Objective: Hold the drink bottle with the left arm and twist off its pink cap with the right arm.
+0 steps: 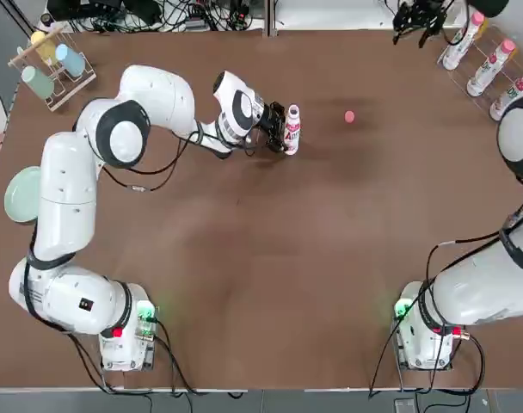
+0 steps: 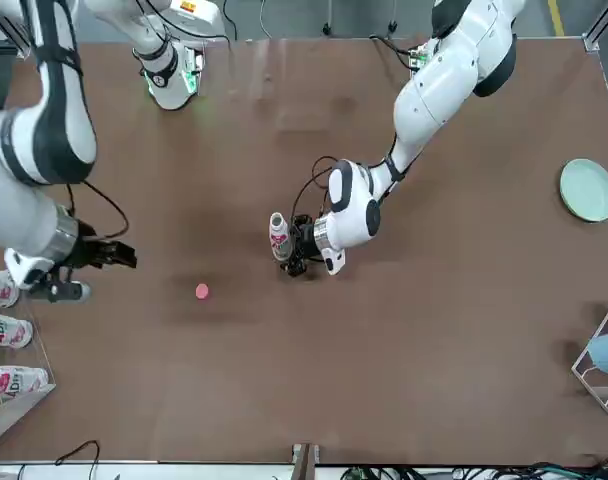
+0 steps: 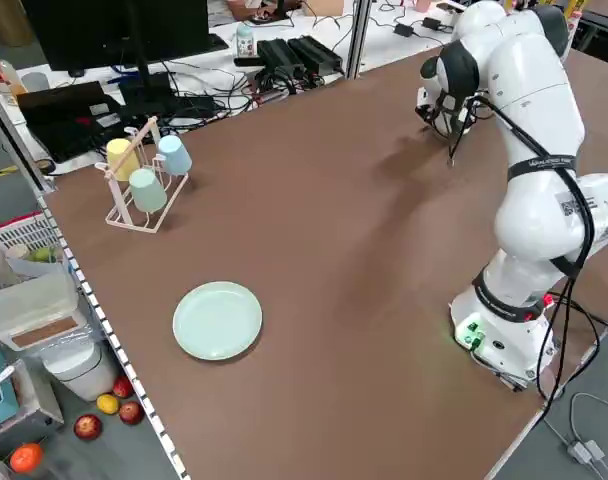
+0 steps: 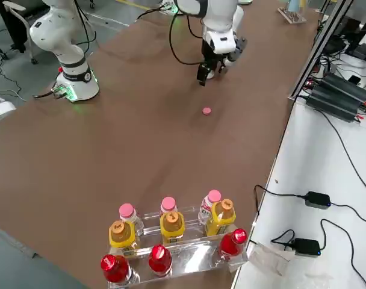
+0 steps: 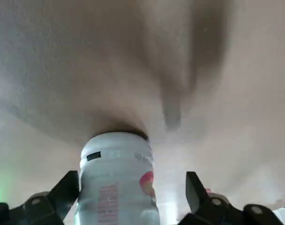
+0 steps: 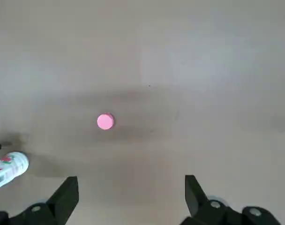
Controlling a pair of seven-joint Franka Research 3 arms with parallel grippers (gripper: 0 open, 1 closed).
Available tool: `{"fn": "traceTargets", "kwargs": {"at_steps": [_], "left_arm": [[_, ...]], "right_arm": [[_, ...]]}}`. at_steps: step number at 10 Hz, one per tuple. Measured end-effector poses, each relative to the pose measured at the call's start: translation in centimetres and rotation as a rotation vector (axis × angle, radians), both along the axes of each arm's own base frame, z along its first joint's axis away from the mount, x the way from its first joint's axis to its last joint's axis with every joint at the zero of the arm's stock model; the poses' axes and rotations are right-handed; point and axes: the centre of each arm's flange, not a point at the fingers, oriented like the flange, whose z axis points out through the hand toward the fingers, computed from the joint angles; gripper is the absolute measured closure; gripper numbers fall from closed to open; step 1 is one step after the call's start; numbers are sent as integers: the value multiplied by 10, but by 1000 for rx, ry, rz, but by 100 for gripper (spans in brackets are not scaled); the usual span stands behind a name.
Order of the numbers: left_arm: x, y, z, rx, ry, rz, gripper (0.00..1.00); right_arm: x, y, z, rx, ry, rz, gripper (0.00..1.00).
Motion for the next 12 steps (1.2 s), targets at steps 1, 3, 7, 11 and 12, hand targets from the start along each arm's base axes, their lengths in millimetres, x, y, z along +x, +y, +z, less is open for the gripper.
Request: {"fn": "traceTargets", "kwargs": {"at_steps": [1,3,7,11,12], "left_arm": [[1,1,0,0,-1,0,0],[6,4,2,-3,-2,6,0],[16,11,14,-16,6,-17,0],[49,46,37,-9,-3,-78,0],[55,55,42,-4,-7,-94,0]], "right_arm": [[-8,-9,19,6,-11,7,0],[-19,-31,40,3,-13,4,0],[-55,-46,104,-47,13,13,0],[-82,-79,174,-143,4,-16,0],[-84,-82,175,-142,13,-21,0]]}}
